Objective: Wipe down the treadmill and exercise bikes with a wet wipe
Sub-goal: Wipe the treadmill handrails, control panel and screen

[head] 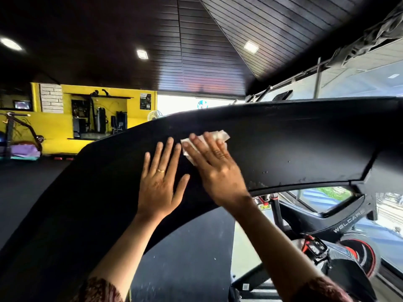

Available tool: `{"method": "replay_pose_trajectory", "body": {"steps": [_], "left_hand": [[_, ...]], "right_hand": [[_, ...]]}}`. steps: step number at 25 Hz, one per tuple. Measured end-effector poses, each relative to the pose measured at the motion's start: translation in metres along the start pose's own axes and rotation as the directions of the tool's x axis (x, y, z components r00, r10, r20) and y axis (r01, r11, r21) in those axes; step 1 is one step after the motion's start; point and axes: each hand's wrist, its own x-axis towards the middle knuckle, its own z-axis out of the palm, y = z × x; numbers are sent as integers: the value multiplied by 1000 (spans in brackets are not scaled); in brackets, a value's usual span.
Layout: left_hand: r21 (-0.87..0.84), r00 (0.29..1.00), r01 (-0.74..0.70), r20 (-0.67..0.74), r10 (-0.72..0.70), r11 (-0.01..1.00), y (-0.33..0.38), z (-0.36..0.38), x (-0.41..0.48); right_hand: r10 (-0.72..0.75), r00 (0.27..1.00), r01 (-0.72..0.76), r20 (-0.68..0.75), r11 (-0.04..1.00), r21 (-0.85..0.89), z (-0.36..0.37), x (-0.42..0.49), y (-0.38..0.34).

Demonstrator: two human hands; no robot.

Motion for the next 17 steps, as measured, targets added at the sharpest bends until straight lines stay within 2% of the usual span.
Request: {"method": "replay_pose_trajectory", "body": {"steps": [1,2,3,4,5,6,7,8,9,10,11,12,13,14,15,16,17], "left_hand": [[7,1000,-11,22,11,1000,-5,-1,-10],[13,999,-9,38,8,1000,-8,-2,-16],[17,999,9,45,-10,1000,-8,-3,-20],[22,998,37,43,-38,999,-5,-2,-22],[29,997,64,35,-65,998,-2,-1,-23],[34,996,87,27,-88,996,1,1,-24],[36,995,101,22,-102,994,3,3,-27],[37,994,107,22,-108,994,2,4,-31],[41,994,107,25,-108,993,0,5,-36],[48,994,104,28,-106,993,-2,5,-41],[57,994,103,26,-105,993,-3,6,-47],[65,994,106,19,-107,992,-3,6,-52],[70,994,110,9,-111,991,-2,7,-56],[71,994,113,-3,-113,991,-2,8,-59],[70,994,111,-14,-111,991,-2,9,-60],[66,994,109,-19,-108,992,-2,9,-59],[59,994,107,-22,-106,992,-2,9,-59]], "right_hand": [[-6,1000,6,4,997,-73,-7,-9,14],[107,994,-108,-23,988,-109,-13,-19,29],[291,953,-299,-87,950,-93,-17,-25,41],[480,863,-489,-159,872,-23,-20,-27,46],[591,786,-591,-182,805,59,-19,-23,39],[581,799,-574,-159,814,91,-14,-17,23],[470,877,-465,-96,882,77,-7,-13,2],[278,961,-277,2,959,53,0,-16,-17],[97,992,-102,78,993,60,3,-23,-29],[-11,993,4,116,998,59,2,-32,-27],[-26,993,21,112,999,43,-4,-40,-14],[50,995,-50,83,999,-11,-9,-49,4],[221,975,-220,29,975,-41,-14,-59,21],[423,905,-424,-43,905,-17,-20,-64,35],[579,805,-580,-130,814,38,-23,-63,41],[663,730,-658,-169,747,89,-20,-56,34],[643,749,-641,-157,764,71,-12,-47,15]]}}
